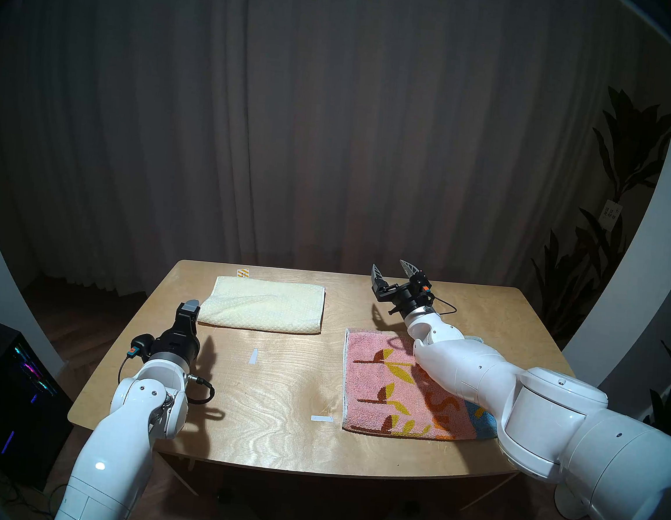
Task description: Fold each towel twice and stack them on table
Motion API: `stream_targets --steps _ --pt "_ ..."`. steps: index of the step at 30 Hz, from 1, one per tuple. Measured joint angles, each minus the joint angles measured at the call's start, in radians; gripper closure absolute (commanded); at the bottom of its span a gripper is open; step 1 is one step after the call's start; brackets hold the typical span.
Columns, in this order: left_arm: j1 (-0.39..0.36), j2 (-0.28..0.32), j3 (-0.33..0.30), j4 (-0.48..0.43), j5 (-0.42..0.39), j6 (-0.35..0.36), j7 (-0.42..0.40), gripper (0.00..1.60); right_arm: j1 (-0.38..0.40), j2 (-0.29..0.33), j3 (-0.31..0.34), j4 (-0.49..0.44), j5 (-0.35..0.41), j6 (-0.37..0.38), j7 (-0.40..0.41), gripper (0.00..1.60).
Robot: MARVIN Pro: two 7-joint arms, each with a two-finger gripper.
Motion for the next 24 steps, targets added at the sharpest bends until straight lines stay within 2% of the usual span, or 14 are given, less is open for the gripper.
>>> stream_targets --steps 24 --pt "0.006 -0.025 -0.033 -0.019 -0.102 0.006 0.068 0.0 -0.028 0.08 0.048 -0.164 0.043 -0.094 0.069 0.0"
